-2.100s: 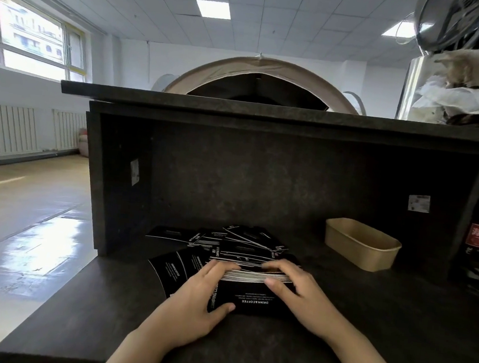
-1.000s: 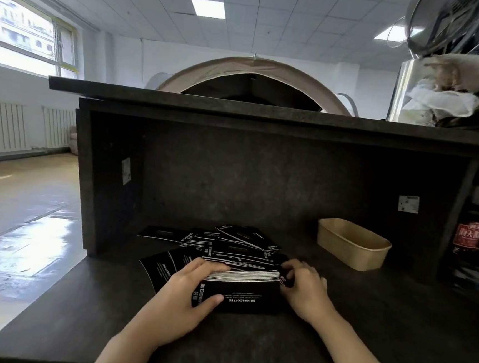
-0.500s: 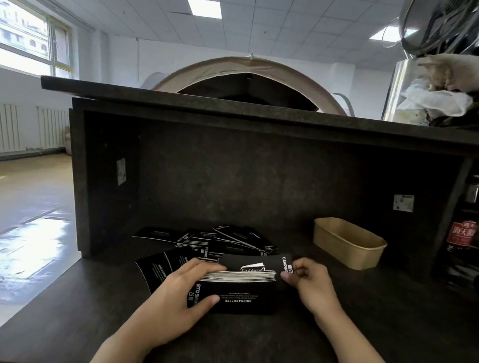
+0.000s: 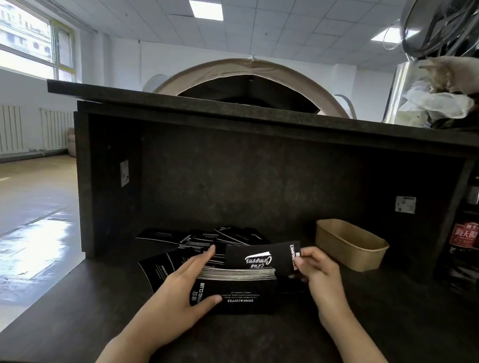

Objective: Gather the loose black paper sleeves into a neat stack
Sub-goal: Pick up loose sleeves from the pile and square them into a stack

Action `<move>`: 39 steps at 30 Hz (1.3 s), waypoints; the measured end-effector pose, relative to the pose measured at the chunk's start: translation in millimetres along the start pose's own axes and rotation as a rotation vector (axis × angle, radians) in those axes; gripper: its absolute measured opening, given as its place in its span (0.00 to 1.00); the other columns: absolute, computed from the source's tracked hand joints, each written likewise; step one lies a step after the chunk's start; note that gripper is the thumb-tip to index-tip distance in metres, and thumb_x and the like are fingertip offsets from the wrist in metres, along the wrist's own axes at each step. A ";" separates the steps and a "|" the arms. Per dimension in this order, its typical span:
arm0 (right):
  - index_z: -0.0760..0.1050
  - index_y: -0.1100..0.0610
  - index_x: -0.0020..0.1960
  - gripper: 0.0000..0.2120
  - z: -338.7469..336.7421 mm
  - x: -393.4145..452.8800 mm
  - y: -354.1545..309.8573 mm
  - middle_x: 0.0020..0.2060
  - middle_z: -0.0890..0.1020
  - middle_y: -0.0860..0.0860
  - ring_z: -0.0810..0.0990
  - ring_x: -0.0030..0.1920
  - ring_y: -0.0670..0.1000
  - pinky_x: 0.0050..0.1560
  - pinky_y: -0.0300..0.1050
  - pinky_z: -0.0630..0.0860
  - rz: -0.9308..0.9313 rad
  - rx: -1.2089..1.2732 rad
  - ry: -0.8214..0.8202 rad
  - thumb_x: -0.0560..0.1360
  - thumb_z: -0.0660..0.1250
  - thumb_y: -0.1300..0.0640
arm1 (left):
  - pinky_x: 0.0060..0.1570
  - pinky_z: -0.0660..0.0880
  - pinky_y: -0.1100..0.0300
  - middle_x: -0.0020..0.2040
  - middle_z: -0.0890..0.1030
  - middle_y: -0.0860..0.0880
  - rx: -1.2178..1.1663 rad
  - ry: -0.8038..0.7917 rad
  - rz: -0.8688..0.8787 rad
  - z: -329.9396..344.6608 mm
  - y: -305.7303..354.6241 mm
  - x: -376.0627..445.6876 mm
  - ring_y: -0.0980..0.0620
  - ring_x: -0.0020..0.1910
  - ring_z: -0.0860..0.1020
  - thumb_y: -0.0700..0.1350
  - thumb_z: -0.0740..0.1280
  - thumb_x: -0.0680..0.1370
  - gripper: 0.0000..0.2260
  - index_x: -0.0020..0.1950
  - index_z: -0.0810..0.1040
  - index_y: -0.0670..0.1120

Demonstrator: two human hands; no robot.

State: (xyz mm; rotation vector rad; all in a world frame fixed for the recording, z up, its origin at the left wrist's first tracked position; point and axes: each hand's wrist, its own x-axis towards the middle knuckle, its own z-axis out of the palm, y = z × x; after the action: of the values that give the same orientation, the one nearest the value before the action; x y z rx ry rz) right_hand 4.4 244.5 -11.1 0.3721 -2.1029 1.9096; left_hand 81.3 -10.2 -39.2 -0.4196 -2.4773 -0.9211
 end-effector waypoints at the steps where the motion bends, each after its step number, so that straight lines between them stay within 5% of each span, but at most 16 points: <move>1: 0.78 0.58 0.41 0.09 1.3 -0.1 1.3 0.35 0.82 0.47 0.80 0.34 0.40 0.34 0.30 0.72 -0.021 -0.044 -0.056 0.77 0.63 0.67 | 0.66 0.56 0.79 0.69 0.63 0.71 -0.008 -0.001 -0.004 0.0 0.5 -0.5 0.74 0.69 0.60 0.53 0.71 0.75 0.37 0.77 0.52 0.62; 5: 0.78 0.55 0.34 0.13 8.3 0.2 8.1 0.33 0.79 0.48 0.76 0.38 0.45 0.45 0.43 0.68 -0.081 -0.192 -0.238 0.75 0.65 0.65 | 0.65 0.58 0.79 0.67 0.67 0.70 -0.021 -0.023 0.038 -1.0 3.6 -1.5 0.73 0.68 0.63 0.51 0.70 0.76 0.34 0.75 0.55 0.66; 7: 0.79 0.52 0.34 0.16 8.5 1.5 11.9 0.35 0.81 0.45 0.77 0.42 0.45 0.48 0.43 0.68 -0.080 -0.231 -0.195 0.77 0.63 0.65 | 0.65 0.64 0.74 0.63 0.71 0.68 -0.022 -0.032 0.066 -2.3 5.4 -0.8 0.69 0.65 0.69 0.49 0.70 0.76 0.28 0.71 0.63 0.67; 10: 0.80 0.49 0.48 0.09 3.8 1.1 13.4 0.50 0.81 0.47 0.76 0.55 0.48 0.56 0.43 0.70 -0.086 -0.629 0.032 0.80 0.61 0.54 | 0.63 0.68 0.69 0.58 0.73 0.66 -0.017 -0.029 0.095 -3.4 6.7 -0.5 0.66 0.61 0.73 0.48 0.70 0.76 0.21 0.66 0.72 0.63; 12: 0.76 0.50 0.62 0.19 0.9 0.0 16.3 0.62 0.75 0.50 0.71 0.64 0.52 0.63 0.50 0.67 0.067 -1.010 0.004 0.78 0.60 0.41 | 0.62 0.68 0.69 0.57 0.73 0.65 -0.023 -0.031 0.103 -3.4 7.0 -0.6 0.64 0.61 0.73 0.47 0.71 0.76 0.20 0.65 0.73 0.63; 14: 0.70 0.50 0.69 0.27 1.3 0.2 19.8 0.68 0.69 0.51 0.66 0.69 0.53 0.68 0.52 0.63 0.183 -1.110 -0.113 0.75 0.62 0.37 | 0.62 0.69 0.70 0.57 0.73 0.64 -0.027 -0.033 0.108 -3.4 6.9 -0.5 0.63 0.61 0.74 0.47 0.71 0.76 0.20 0.65 0.73 0.63; 18: 0.74 0.49 0.63 0.22 1.5 2.7 17.1 0.66 0.71 0.49 0.67 0.69 0.51 0.68 0.52 0.62 0.176 -0.954 -0.097 0.72 0.70 0.42 | 0.62 0.68 0.70 0.58 0.73 0.64 -0.033 -0.040 0.117 -3.3 6.6 -0.9 0.63 0.61 0.73 0.46 0.71 0.75 0.20 0.64 0.72 0.62; 23: 0.73 0.48 0.41 0.12 1.5 2.6 15.1 0.44 0.80 0.47 0.79 0.50 0.51 0.58 0.54 0.74 0.175 -0.640 0.030 0.68 0.77 0.54 | 0.62 0.67 0.71 0.59 0.72 0.65 -0.017 -0.043 0.120 -2.9 8.1 -0.6 0.64 0.62 0.73 0.46 0.71 0.75 0.21 0.64 0.72 0.62; 26: 0.74 0.52 0.41 0.11 0.4 2.9 15.1 0.37 0.78 0.49 0.77 0.39 0.48 0.43 0.45 0.76 0.173 -0.539 0.092 0.69 0.76 0.60 | 0.61 0.67 0.72 0.59 0.72 0.65 -0.001 -0.038 0.128 -2.9 9.0 -0.5 0.63 0.62 0.73 0.46 0.71 0.75 0.21 0.65 0.71 0.61; 29: 0.74 0.54 0.43 0.07 -0.9 3.7 16.4 0.38 0.78 0.49 0.77 0.41 0.47 0.36 0.37 0.69 0.138 -0.482 0.129 0.72 0.73 0.60 | 0.61 0.68 0.71 0.60 0.72 0.65 0.003 -0.030 0.112 -3.2 8.4 -1.0 0.64 0.62 0.72 0.48 0.71 0.75 0.22 0.65 0.69 0.61; 35: 0.79 0.52 0.44 0.05 -1.4 3.8 13.2 0.46 0.80 0.50 0.77 0.50 0.47 0.51 0.44 0.72 0.120 -0.267 0.052 0.77 0.66 0.58 | 0.62 0.62 0.75 0.62 0.70 0.68 0.010 -0.030 0.026 -0.8 5.0 -2.5 0.69 0.65 0.68 0.50 0.71 0.75 0.32 0.72 0.56 0.63; 39: 0.76 0.53 0.40 0.09 2.0 0.5 5.7 0.43 0.80 0.51 0.78 0.48 0.50 0.49 0.44 0.71 0.062 -0.197 -0.066 0.77 0.65 0.61 | 0.63 0.54 0.81 0.70 0.61 0.70 0.001 -0.021 0.021 0.1 3.9 -2.6 0.74 0.69 0.59 0.49 0.70 0.76 0.38 0.76 0.49 0.60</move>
State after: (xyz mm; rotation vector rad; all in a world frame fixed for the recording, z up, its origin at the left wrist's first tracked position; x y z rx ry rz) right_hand 1.8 243.1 -16.4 0.3350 -2.3463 1.7237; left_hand 85.2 -7.5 -38.5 -0.4560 -2.4881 -0.9114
